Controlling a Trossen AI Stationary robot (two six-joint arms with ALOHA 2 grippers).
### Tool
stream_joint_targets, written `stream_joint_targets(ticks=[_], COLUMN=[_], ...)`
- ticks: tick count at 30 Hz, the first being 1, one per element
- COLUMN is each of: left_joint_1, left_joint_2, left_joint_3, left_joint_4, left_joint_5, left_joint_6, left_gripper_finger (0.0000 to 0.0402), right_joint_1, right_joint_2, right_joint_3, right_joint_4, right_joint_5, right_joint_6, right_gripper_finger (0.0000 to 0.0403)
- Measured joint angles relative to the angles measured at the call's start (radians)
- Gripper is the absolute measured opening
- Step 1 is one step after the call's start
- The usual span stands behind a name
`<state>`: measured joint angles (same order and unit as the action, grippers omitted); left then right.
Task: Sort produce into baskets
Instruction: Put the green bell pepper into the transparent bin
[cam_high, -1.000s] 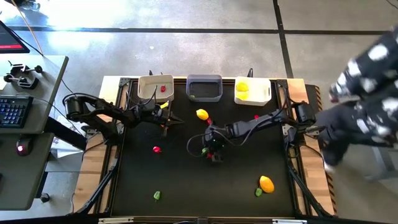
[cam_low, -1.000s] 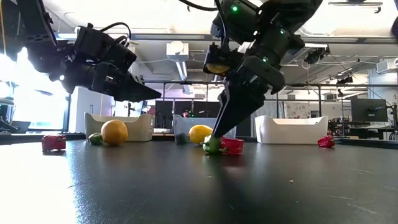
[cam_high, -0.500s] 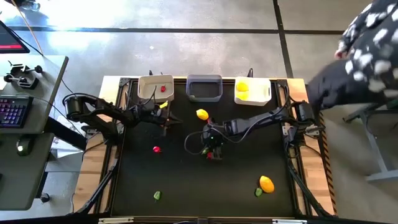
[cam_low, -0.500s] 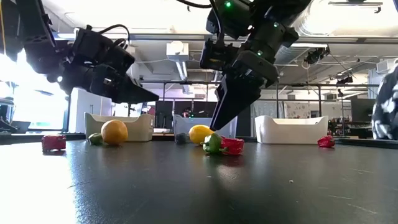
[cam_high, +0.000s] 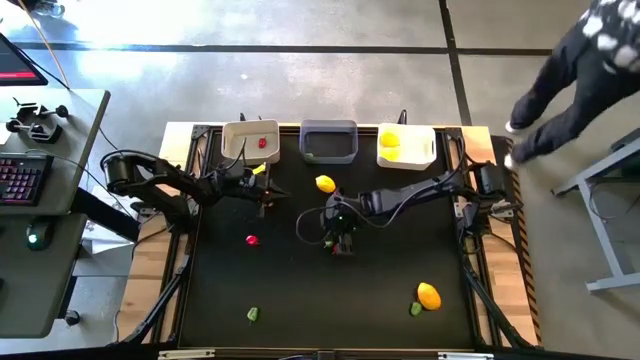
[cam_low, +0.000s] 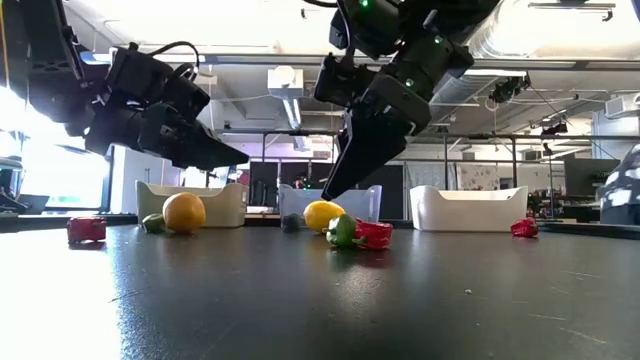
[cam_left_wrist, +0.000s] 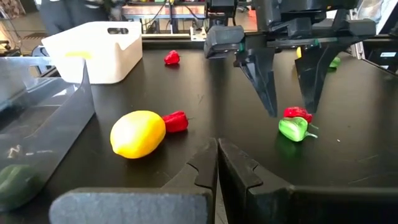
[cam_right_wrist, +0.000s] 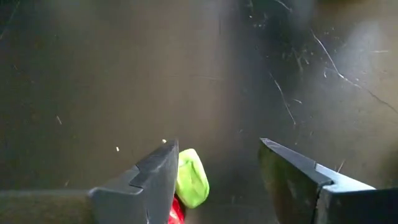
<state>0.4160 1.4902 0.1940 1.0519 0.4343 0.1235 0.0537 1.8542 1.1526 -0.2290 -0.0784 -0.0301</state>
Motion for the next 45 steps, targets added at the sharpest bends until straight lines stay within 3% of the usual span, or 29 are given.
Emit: stream_joint_targets(ticks=[15, 39, 45], left_joint_1=[0.0, -0.007, -0.007], left_joint_2=[0.0, 0.0, 0.0], left_joint_3=[0.0, 0.001, 0.001], left_joint_4=[-0.014, -0.014, -0.016], left_joint_5=[0.0, 0.001, 0.001], left_joint_6=[-0.029, -0.015, -0.025], left_gripper_finger=[0.0, 0.0, 0.0], right_joint_1=[0.006, 0.007, 0.003], right_joint_2=[0.0, 0.079, 0.085], right_joint_3=[0.0, -0.006, -0.003], right_joint_4=[-0.018, -0.011, -0.01], right_joint_5=[-0.001, -0.095, -0.098], right_joint_6=[0.023, -0.118, -0.17], right_gripper_finger=[0.0211, 0.021, 0.0179])
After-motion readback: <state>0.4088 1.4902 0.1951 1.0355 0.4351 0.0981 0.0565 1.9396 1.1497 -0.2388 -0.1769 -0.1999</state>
